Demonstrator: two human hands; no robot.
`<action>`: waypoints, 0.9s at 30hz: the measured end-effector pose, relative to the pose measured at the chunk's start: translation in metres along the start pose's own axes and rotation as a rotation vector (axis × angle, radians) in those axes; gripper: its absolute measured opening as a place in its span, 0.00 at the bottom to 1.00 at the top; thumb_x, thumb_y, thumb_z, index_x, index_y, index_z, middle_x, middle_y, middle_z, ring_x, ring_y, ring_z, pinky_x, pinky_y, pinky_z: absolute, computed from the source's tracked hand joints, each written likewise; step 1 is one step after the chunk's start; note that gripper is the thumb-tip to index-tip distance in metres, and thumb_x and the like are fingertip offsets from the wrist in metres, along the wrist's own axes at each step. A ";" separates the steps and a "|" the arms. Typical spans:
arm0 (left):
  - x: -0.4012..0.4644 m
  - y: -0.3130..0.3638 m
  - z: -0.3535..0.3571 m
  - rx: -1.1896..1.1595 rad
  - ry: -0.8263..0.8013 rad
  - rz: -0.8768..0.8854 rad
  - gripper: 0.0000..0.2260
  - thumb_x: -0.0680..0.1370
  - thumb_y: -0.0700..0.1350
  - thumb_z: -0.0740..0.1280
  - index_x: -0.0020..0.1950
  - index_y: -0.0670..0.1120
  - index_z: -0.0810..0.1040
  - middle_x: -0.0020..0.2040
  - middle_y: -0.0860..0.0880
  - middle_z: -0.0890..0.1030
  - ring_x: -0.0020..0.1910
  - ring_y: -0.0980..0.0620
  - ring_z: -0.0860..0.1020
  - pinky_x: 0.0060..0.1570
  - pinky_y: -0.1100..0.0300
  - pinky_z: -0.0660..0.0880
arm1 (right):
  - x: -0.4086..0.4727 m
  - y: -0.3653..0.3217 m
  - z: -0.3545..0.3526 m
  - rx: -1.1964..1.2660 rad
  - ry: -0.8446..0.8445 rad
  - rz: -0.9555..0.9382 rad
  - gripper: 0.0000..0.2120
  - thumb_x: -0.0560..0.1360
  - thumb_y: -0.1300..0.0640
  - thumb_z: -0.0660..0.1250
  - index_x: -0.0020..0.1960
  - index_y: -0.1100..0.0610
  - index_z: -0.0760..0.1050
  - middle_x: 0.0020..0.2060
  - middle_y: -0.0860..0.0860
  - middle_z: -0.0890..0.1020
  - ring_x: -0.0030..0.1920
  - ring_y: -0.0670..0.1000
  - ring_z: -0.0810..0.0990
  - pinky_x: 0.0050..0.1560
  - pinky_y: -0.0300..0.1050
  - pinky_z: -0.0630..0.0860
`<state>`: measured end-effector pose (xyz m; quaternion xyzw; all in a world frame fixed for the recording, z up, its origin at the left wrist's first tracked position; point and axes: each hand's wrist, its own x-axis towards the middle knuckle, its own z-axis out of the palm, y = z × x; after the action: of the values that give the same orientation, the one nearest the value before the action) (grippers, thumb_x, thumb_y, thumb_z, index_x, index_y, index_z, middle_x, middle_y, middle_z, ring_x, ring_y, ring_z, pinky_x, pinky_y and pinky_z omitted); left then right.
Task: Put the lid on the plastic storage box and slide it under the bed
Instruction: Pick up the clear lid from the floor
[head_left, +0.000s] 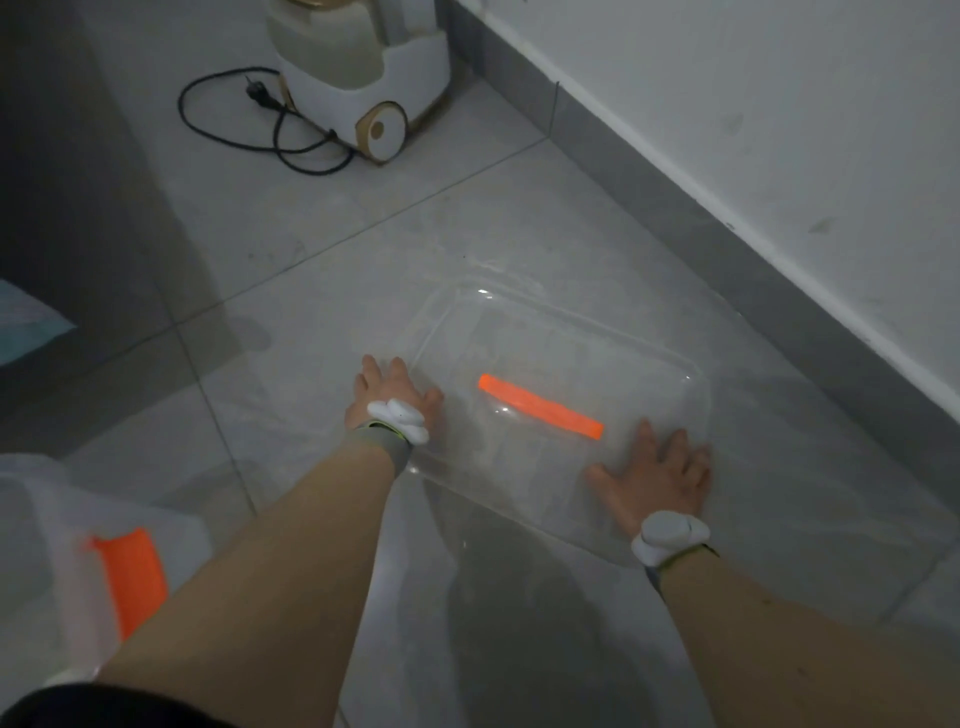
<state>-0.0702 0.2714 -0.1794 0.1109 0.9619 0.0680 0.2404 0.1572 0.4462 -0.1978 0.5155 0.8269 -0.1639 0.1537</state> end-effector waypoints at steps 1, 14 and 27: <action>-0.001 -0.004 0.001 -0.019 -0.003 -0.027 0.33 0.76 0.61 0.60 0.75 0.46 0.58 0.78 0.40 0.51 0.75 0.40 0.56 0.70 0.47 0.62 | 0.000 -0.005 0.000 -0.011 -0.004 -0.052 0.44 0.70 0.33 0.62 0.79 0.46 0.48 0.79 0.59 0.49 0.77 0.67 0.43 0.76 0.60 0.45; -0.038 -0.072 -0.018 -0.260 -0.043 -0.534 0.44 0.71 0.68 0.61 0.76 0.38 0.58 0.72 0.40 0.69 0.69 0.40 0.69 0.67 0.50 0.66 | -0.020 -0.051 0.003 0.312 0.040 -0.080 0.48 0.64 0.44 0.76 0.77 0.52 0.55 0.76 0.60 0.54 0.75 0.64 0.56 0.71 0.57 0.60; -0.084 -0.093 -0.168 -0.325 0.163 -0.316 0.36 0.73 0.71 0.54 0.71 0.47 0.70 0.71 0.43 0.71 0.68 0.43 0.71 0.63 0.56 0.64 | -0.060 -0.144 -0.110 0.682 0.480 0.137 0.45 0.68 0.33 0.64 0.72 0.64 0.62 0.67 0.66 0.70 0.66 0.67 0.69 0.65 0.59 0.64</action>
<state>-0.0949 0.1473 -0.0117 -0.0871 0.9599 0.1924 0.1842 0.0427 0.3856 -0.0571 0.6143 0.7014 -0.2930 -0.2120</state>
